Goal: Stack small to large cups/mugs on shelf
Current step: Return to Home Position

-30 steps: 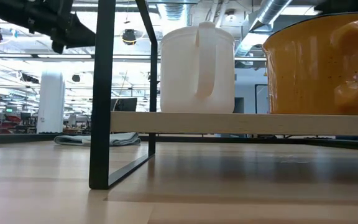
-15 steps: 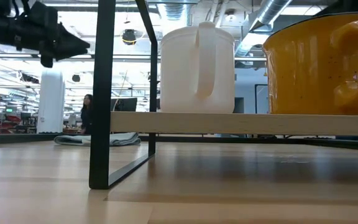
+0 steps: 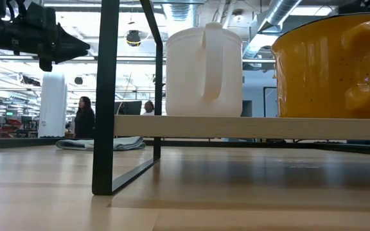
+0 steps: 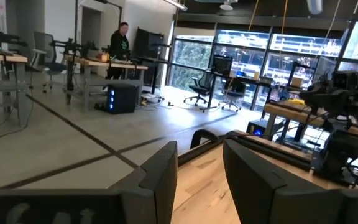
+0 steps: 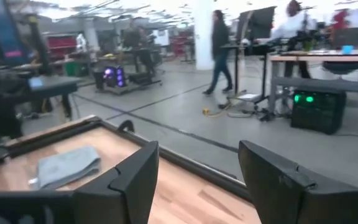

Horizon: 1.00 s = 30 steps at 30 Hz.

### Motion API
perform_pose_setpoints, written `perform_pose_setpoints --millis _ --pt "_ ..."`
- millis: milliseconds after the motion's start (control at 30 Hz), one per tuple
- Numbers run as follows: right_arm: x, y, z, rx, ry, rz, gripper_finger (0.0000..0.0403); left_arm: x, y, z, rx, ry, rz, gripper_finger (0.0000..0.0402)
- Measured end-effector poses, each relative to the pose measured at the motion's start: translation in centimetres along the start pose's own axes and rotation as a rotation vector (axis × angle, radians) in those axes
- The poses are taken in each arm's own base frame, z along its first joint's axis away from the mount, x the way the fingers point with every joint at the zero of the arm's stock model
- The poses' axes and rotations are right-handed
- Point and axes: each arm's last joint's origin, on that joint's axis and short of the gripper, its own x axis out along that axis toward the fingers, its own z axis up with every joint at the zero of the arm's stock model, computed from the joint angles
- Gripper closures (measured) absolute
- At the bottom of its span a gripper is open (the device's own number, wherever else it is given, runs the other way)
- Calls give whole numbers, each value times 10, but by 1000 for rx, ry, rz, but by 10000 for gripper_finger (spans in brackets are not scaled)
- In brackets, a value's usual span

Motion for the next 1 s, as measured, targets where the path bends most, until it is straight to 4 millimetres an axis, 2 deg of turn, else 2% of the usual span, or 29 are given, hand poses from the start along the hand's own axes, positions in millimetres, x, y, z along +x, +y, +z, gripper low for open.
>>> perform_pose_setpoints --millis 233,500,800,1000 --pt "13 2 -17 65 -60 -75 157 0 0 -1 -3 15 3 281" --pt "27 0 -40 104 -84 -15 157 0 0 -3 -3 28 -1 281" --pt "38 -12 -55 180 -134 7 157 0 0 -4 9 41 -23 281" --pt "40 -20 -54 174 -138 15 157 0 0 -4 11 45 -22 281"
